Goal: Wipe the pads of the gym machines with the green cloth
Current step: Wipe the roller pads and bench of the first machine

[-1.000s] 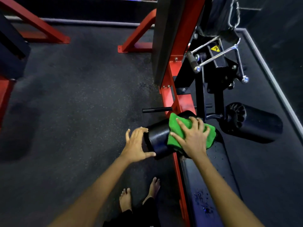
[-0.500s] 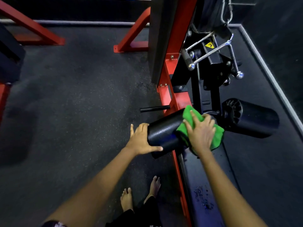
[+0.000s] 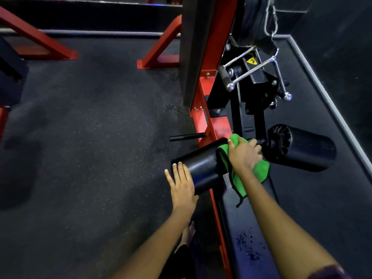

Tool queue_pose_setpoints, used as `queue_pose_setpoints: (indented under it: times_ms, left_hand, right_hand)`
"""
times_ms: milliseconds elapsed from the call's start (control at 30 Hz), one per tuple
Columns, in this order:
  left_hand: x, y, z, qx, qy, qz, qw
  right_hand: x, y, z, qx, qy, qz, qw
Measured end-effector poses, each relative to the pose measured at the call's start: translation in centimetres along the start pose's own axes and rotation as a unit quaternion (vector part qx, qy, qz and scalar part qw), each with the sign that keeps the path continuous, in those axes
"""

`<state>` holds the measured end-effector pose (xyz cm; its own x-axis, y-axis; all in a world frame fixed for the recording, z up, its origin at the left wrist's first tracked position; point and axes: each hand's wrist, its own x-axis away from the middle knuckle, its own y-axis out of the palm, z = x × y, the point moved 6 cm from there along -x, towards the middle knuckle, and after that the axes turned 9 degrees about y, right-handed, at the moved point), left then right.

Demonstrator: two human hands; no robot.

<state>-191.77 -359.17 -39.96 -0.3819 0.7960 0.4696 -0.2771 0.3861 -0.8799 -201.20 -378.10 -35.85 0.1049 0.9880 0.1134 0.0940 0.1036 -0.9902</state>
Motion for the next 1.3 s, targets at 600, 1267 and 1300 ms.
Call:
queue_pose_setpoints:
  times_ms: [600,1267,1300]
  left_hand:
    - [4.7,3.5,1.2,0.054,0.111,-0.002,0.992]
    - [-0.1,-2.5,0.1,0.511,0.128,-0.085,0.846]
    - [1.1,-3.2,1.8,0.601,0.133,-0.112,0.780]
  right_hand:
    - [10.6,3.9,-1.9,0.066,-0.375,0.028,0.924]
    - [9.6,1.7,3.3,-0.210,-0.120,-0.188,0.952]
    - [9.5,0.9,3.7,-0.232,-0.107,-0.191,0.948]
